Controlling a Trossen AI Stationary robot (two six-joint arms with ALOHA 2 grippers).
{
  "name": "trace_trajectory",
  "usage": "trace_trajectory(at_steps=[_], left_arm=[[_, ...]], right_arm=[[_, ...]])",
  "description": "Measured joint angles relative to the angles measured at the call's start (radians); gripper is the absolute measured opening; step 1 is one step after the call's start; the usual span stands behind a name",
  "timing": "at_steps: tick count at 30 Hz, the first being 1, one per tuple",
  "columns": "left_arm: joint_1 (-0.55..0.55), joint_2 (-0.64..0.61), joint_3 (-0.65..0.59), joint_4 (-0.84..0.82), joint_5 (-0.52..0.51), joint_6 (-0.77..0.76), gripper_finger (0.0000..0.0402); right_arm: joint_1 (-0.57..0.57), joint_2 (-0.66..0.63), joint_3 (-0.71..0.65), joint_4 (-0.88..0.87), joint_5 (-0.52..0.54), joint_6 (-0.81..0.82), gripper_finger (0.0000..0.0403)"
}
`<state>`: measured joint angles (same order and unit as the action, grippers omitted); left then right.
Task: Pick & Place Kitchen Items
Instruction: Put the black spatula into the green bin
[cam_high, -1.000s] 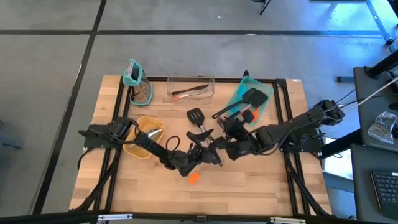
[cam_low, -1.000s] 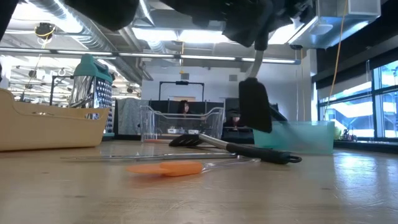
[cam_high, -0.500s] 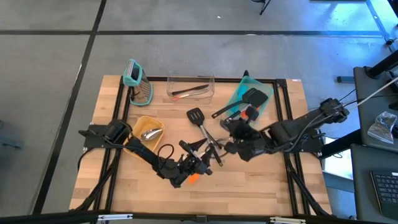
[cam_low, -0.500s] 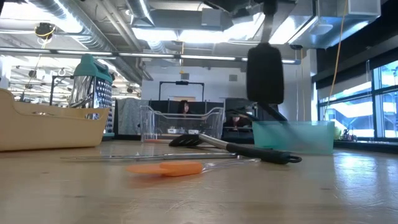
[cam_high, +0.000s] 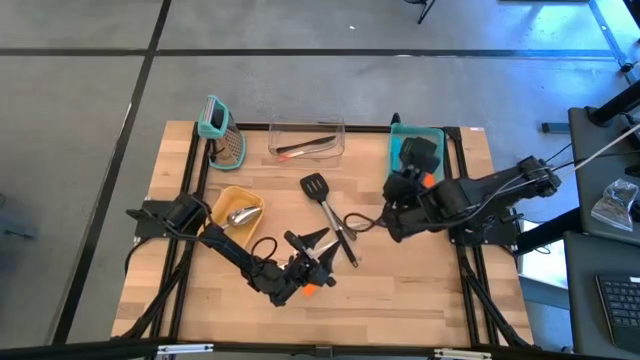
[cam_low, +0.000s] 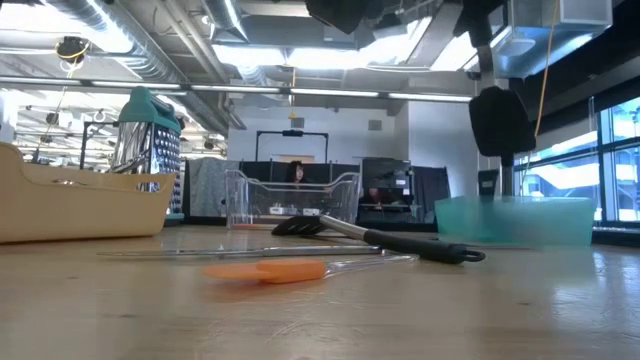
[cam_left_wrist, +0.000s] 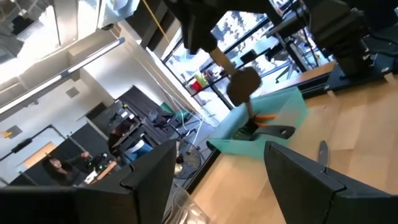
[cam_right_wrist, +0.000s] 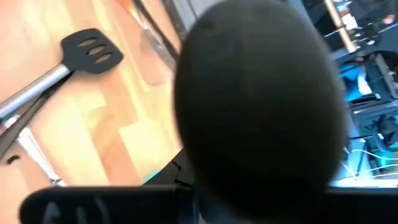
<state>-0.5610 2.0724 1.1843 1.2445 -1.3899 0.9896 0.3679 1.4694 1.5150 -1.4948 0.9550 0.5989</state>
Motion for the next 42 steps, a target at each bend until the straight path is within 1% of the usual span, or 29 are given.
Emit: trace_trajectory(at_steps=[7,11,15,22,25,27,29,33,35,36,38,42], left_arm=[[0.014,0.0,0.0,0.0,-0.004,0.0,0.0242],[0.015,0.0,0.0,0.0,-0.005,0.001,0.0242],[0.015,0.0,0.0,0.0,-0.005,0.008,0.0242],[0.02,0.0,0.0,0.0,-0.005,0.008,0.0242],[0.02,0.0,0.0,0.0,-0.005,0.007,0.0242],[0.02,0.0,0.0,0.0,-0.005,0.003,0.0242],[0.02,0.0,0.0,0.0,-0.005,0.003,0.0242],[0.02,0.0,0.0,0.0,-0.005,0.001,0.0242],[0.02,0.0,0.0,0.0,-0.005,0.0,0.0242],[0.02,0.0,0.0,0.0,-0.005,0.0,0.0242],[0.02,0.0,0.0,0.0,-0.005,0.0,0.0242],[0.02,0.0,0.0,-0.018,-0.006,-0.016,0.0242]], right_arm=[[0.001,0.0,-0.008,0.018,-0.023,0.007,0.0061],[0.014,0.0,-0.008,0.05,-0.099,0.019,0.0061],[0.04,0.002,-0.008,0.132,-0.173,0.021,0.0061],[0.1,0.002,-0.008,0.322,-0.243,-0.064,0.0061],[0.128,0.003,0.012,0.372,-0.261,-0.087,0.0061],[0.145,0.003,0.04,0.386,-0.246,-0.107,0.0061],[0.165,0.003,0.075,0.385,-0.192,-0.132,0.0061],[0.204,0.002,0.147,0.361,0.029,-0.208,0.0061],[0.208,0.002,0.173,0.291,0.124,-0.224,0.0061],[0.199,0.002,0.183,0.243,0.153,-0.224,0.0061],[0.157,0.0,0.186,0.145,0.166,-0.212,0.0061],[0.043,0.001,0.137,-0.078,0.144,-0.102,0.0061]])
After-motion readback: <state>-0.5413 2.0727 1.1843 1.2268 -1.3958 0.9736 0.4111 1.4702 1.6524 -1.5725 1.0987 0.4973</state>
